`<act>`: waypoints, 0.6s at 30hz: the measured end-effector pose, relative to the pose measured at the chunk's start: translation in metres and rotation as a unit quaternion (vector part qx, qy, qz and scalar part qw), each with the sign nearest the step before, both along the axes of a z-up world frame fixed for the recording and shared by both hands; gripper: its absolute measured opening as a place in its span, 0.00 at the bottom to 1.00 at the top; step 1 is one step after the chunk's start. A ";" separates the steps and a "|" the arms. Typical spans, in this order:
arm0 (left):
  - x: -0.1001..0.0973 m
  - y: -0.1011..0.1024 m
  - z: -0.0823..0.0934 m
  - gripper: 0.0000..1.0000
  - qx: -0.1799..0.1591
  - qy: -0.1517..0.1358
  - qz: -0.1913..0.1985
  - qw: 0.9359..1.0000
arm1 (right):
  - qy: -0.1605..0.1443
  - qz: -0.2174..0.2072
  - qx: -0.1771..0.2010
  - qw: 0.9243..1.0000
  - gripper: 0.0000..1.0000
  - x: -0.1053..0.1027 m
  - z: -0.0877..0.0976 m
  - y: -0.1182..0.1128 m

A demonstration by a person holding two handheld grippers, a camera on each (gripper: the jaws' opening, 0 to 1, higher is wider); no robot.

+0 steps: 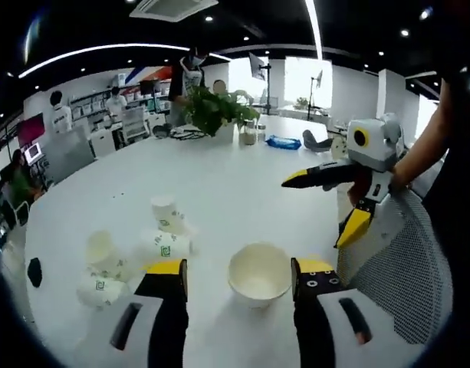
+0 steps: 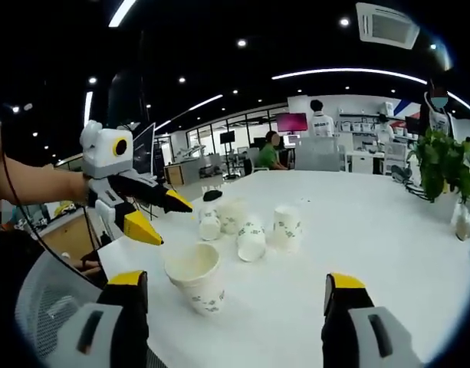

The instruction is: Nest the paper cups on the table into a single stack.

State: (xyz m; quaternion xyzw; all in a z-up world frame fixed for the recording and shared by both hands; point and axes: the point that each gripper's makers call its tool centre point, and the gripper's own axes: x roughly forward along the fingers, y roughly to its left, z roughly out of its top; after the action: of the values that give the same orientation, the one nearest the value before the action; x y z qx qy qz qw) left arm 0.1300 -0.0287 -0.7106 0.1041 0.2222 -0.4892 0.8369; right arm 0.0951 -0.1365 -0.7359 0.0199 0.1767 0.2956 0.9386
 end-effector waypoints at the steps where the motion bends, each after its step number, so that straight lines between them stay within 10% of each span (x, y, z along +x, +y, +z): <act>1: 0.002 0.002 0.000 0.58 -0.007 0.003 0.006 1.000 | 0.000 -0.001 0.001 1.000 0.97 0.000 0.000 0.000; 18: 0.069 0.043 0.000 0.69 -0.025 -0.013 0.110 0.994 | -0.010 -0.012 -0.008 1.000 0.98 0.004 0.001 -0.007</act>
State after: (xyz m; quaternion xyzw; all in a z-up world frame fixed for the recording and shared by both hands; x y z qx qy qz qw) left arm 0.1989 0.0140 -0.7102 0.0649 0.2092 -0.3983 0.8907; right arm 0.0992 -0.1439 -0.7346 0.0116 0.1691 0.2831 0.9440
